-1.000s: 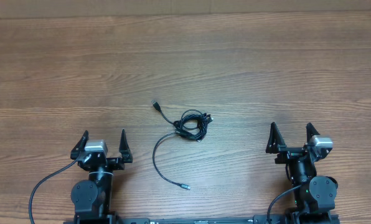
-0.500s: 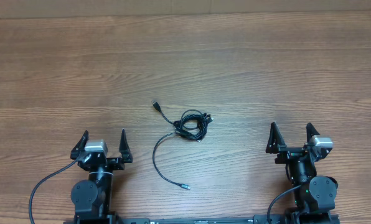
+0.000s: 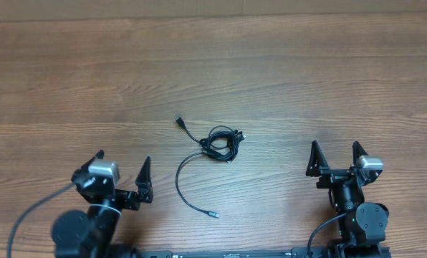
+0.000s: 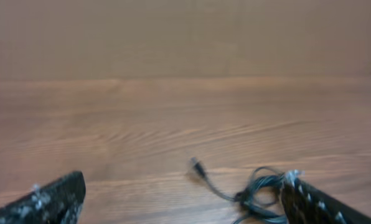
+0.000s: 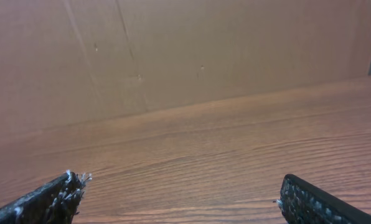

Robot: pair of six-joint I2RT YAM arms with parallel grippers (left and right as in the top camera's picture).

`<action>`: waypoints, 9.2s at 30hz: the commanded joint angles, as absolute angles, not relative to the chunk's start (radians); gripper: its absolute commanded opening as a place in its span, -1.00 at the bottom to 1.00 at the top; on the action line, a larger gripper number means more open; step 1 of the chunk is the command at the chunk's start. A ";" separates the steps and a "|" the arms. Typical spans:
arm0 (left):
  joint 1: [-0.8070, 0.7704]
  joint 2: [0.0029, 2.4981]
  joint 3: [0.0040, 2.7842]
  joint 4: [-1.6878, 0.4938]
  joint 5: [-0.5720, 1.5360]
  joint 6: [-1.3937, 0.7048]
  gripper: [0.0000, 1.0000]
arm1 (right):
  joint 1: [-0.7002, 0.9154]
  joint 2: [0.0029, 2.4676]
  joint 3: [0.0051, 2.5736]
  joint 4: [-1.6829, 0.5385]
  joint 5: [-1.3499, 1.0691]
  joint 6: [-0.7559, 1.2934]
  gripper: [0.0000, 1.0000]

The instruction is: Untangle cables

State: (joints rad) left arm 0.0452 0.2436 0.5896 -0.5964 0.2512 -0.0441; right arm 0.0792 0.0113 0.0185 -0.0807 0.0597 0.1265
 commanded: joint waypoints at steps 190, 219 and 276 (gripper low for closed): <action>-0.268 1.700 1.049 -0.773 0.281 -0.363 0.55 | 0.651 1.764 0.876 -0.155 -0.292 1.096 -0.91; -0.268 1.731 1.049 -0.811 0.311 -0.239 -0.31 | 0.683 1.764 0.876 -0.288 -0.551 1.093 -0.07; -0.016 1.851 1.095 -0.944 0.900 0.293 -0.92 | 0.516 1.755 0.878 -0.062 -0.741 0.937 -0.56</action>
State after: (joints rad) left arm -0.0132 1.8389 1.0893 -0.9436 0.8635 0.2573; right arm 0.5407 1.7611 0.8642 -0.0433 -0.7120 0.9428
